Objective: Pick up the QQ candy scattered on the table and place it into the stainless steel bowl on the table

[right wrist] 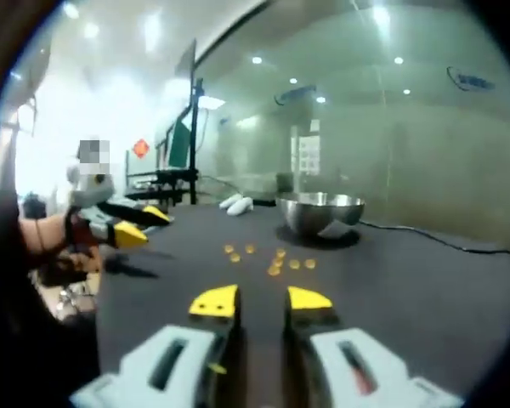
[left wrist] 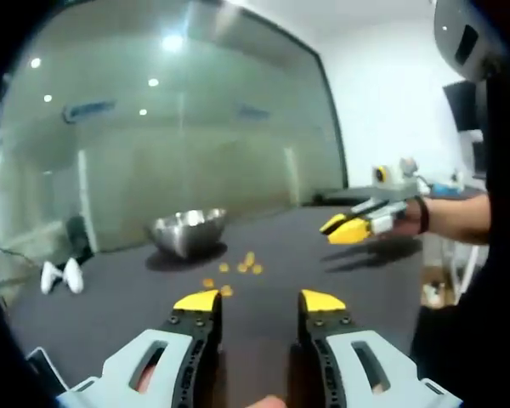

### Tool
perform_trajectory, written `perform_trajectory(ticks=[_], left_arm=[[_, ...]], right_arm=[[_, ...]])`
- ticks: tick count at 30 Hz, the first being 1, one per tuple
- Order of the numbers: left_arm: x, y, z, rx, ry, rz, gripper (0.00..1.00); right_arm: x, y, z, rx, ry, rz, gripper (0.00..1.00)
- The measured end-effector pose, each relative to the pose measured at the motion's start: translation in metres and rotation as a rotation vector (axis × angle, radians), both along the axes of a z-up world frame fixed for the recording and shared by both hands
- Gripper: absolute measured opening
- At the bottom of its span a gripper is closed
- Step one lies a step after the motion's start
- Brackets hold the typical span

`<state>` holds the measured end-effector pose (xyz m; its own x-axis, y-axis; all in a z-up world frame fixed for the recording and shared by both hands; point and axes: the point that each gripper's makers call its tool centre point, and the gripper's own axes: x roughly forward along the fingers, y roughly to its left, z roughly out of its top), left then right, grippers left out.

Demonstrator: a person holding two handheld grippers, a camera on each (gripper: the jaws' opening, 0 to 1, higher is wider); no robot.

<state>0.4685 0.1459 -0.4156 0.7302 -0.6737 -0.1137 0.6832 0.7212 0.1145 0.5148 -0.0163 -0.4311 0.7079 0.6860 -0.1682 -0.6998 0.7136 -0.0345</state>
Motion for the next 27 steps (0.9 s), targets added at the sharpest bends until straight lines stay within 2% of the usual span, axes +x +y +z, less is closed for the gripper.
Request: perform_trajectory(ticks=[8, 12, 15, 20, 27], left_arm=[[-0.001, -0.005, -0.003, 0.025, -0.003, -0.012, 0.37], [-0.001, -0.005, 0.001, 0.009, -0.009, -0.010, 0.37], [0.000, -0.005, 0.001, 0.016, -0.010, -0.009, 0.37], [-0.001, -0.007, 0.000, 0.016, -0.005, -0.015, 0.38], [-0.004, -0.008, 0.002, 0.019, -0.014, -0.019, 0.37]], right_arm=[[0.002, -0.008, 0.000, -0.014, -0.011, -0.028, 0.20], [0.006, -0.010, -0.007, -0.034, 0.001, -0.043, 0.19], [0.008, -0.011, -0.006, -0.020, 0.008, -0.054, 0.19], [0.020, -0.010, -0.003, -0.049, -0.001, -0.075, 0.19], [0.046, -0.003, -0.004, -0.065, 0.011, -0.083, 0.19]])
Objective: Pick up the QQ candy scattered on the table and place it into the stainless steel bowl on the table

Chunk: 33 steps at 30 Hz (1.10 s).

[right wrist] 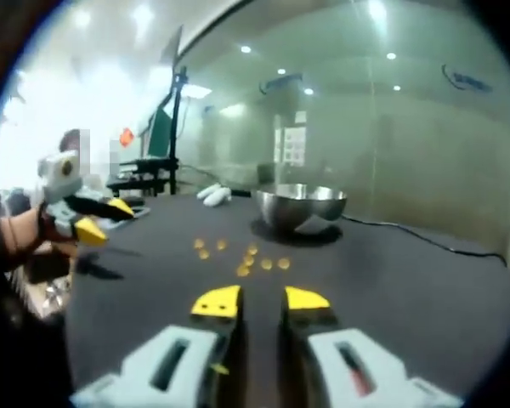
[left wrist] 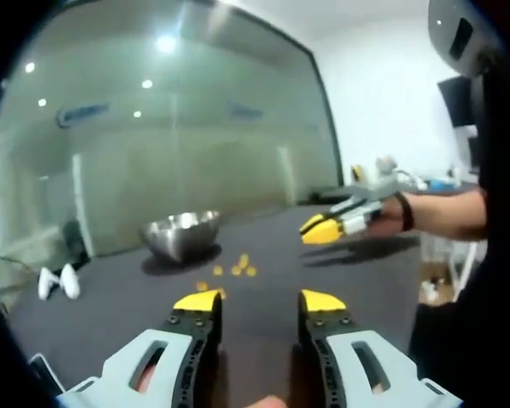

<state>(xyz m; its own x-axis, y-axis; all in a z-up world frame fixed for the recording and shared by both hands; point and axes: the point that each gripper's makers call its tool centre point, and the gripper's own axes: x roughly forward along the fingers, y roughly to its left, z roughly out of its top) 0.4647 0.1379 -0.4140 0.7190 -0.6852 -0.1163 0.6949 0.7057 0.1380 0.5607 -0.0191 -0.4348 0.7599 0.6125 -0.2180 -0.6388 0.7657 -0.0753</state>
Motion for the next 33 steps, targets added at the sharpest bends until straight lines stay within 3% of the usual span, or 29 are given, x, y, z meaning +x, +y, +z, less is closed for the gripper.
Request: perform_trajectory(ticks=[7, 20, 27, 33], left_arm=[[-0.004, 0.003, 0.002, -0.004, -0.005, 0.004, 0.37], [-0.004, 0.007, 0.006, -0.009, -0.019, 0.016, 0.37], [-0.005, 0.010, 0.005, -0.010, -0.019, 0.019, 0.37], [-0.005, 0.017, 0.004, -0.014, -0.015, 0.035, 0.37]], right_arm=[[0.027, 0.015, 0.006, -0.025, -0.012, 0.008, 0.19], [0.081, 0.035, -0.014, -0.042, 0.049, -0.026, 0.18], [0.096, 0.040, -0.027, -0.067, 0.077, -0.034, 0.17], [0.096, 0.046, -0.035, -0.074, 0.099, -0.022, 0.14]])
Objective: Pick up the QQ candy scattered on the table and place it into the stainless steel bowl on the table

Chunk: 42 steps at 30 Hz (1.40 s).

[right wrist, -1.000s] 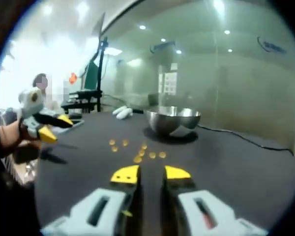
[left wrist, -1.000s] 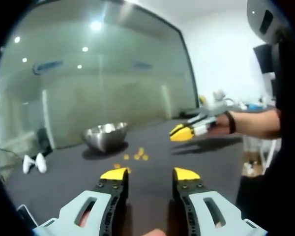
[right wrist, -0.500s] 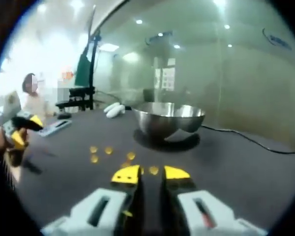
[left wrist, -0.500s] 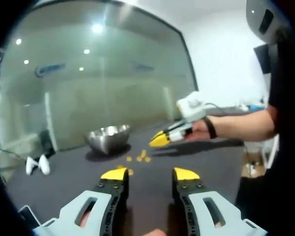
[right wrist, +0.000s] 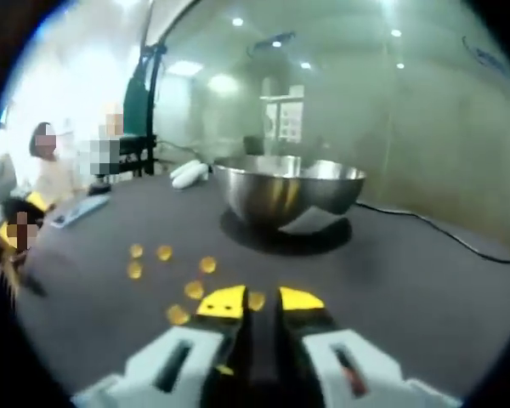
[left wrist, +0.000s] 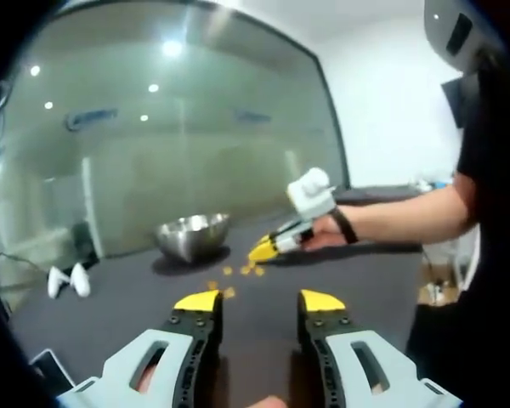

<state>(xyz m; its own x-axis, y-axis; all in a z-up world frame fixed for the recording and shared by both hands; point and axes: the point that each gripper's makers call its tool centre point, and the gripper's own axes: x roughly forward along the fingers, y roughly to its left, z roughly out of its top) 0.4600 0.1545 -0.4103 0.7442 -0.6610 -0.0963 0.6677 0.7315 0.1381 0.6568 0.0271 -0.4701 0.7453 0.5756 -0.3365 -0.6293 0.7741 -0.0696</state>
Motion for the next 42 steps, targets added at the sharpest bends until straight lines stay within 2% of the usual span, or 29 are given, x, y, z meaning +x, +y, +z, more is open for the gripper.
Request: perform_trajectory(ticks=[11, 23, 26, 31, 34, 42], left_arm=[[0.001, 0.004, -0.003, 0.007, 0.013, 0.007, 0.37], [0.001, -0.001, -0.005, 0.015, 0.019, 0.000, 0.37], [0.001, -0.004, -0.003, 0.021, 0.017, -0.008, 0.37], [0.001, -0.005, 0.001, 0.019, 0.010, -0.013, 0.37], [0.002, -0.006, 0.001, 0.025, 0.009, -0.013, 0.37], [0.000, -0.012, 0.004, 0.030, 0.002, -0.019, 0.37]], right_arm=[[-0.002, 0.009, -0.008, -0.038, -0.007, 0.044, 0.09], [0.000, 0.007, -0.007, -0.021, 0.001, 0.045, 0.09], [-0.001, 0.005, -0.002, -0.018, -0.006, 0.040, 0.09], [-0.001, 0.001, 0.030, 0.031, -0.059, 0.024, 0.09], [0.003, 0.000, 0.053, 0.042, -0.114, 0.017, 0.09], [0.028, 0.007, 0.104, 0.061, -0.200, 0.001, 0.09]])
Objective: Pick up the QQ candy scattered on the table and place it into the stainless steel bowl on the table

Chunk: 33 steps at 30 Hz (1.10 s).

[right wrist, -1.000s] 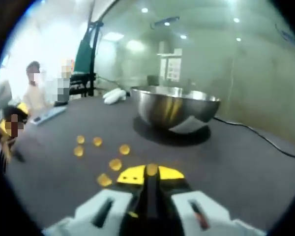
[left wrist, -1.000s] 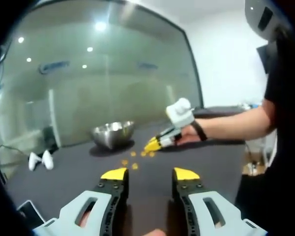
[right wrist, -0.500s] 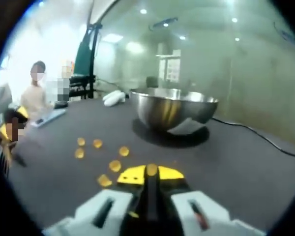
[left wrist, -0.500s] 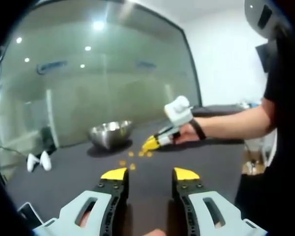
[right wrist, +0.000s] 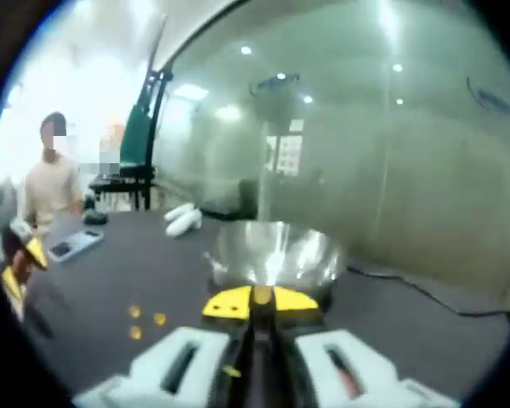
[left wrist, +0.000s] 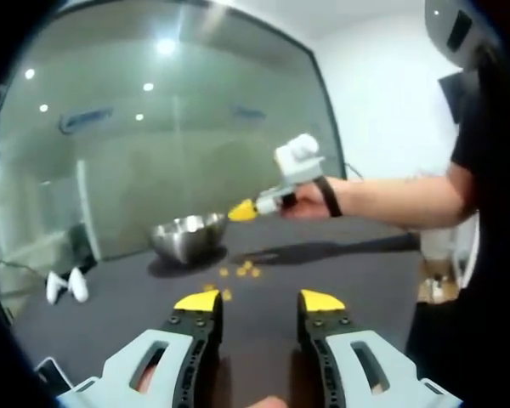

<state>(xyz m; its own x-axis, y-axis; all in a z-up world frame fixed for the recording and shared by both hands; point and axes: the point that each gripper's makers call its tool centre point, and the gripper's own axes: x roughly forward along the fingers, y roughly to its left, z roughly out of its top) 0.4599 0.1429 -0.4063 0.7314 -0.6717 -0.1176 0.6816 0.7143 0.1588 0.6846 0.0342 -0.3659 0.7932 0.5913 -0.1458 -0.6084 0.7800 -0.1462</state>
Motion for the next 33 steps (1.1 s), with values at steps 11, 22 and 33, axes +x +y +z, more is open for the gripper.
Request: perform_trajectory(ticks=[11, 22, 33], left_arm=[[-0.001, 0.001, 0.003, 0.007, -0.002, 0.011, 0.37], [-0.004, 0.007, 0.000, 0.006, 0.007, 0.022, 0.37], [-0.005, 0.004, 0.000, 0.003, 0.003, 0.008, 0.37]], right_arm=[[0.054, 0.030, 0.023, -0.011, -0.011, 0.007, 0.09], [0.073, 0.038, 0.020, -0.044, -0.008, -0.004, 0.09], [0.066, 0.026, 0.025, -0.027, -0.003, -0.006, 0.16]])
